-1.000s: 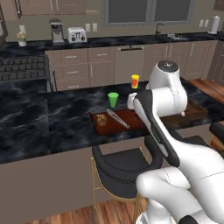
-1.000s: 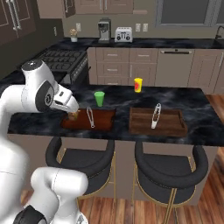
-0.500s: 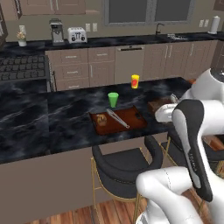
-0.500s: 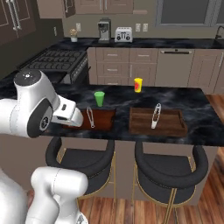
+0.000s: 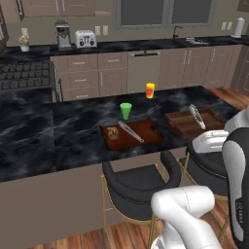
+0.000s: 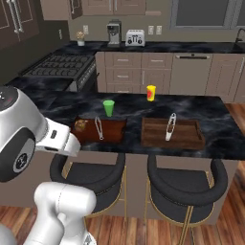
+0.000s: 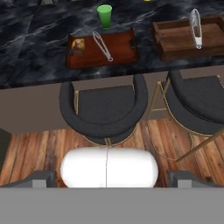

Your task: Gather the mushroom and carrot from the fridge and place them on a tray on the dining counter. Then gather the chicken drumsticks from the fridge and place them on the other tray.

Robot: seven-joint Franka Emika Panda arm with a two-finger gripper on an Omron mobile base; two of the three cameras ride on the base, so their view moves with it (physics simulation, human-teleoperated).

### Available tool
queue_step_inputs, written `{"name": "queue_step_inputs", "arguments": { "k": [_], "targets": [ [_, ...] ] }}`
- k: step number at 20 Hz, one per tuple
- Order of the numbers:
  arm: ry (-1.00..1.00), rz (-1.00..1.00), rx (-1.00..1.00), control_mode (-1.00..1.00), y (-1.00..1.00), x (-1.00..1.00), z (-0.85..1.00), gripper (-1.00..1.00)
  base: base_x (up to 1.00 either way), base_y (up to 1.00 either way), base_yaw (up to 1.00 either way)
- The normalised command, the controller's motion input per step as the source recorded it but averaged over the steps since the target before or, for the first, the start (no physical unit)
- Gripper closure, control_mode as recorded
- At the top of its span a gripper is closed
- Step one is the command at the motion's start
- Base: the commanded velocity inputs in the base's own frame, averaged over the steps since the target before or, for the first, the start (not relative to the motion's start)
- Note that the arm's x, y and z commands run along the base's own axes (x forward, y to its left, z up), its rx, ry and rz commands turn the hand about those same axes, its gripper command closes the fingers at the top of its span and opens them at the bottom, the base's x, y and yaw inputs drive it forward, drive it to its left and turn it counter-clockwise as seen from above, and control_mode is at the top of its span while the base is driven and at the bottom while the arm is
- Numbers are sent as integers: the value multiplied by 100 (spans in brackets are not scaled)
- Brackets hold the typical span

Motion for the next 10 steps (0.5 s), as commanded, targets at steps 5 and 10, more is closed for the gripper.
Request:
{"name": "queue_step_inputs", "arguments": {
  "k": [5, 10],
  "targets": [
    [1, 0, 0, -100, 0, -12, -4, -100, 0, 0, 0],
    [0, 0, 0, -100, 0, 0, 0, -100, 0, 0, 0]
  ]
}}
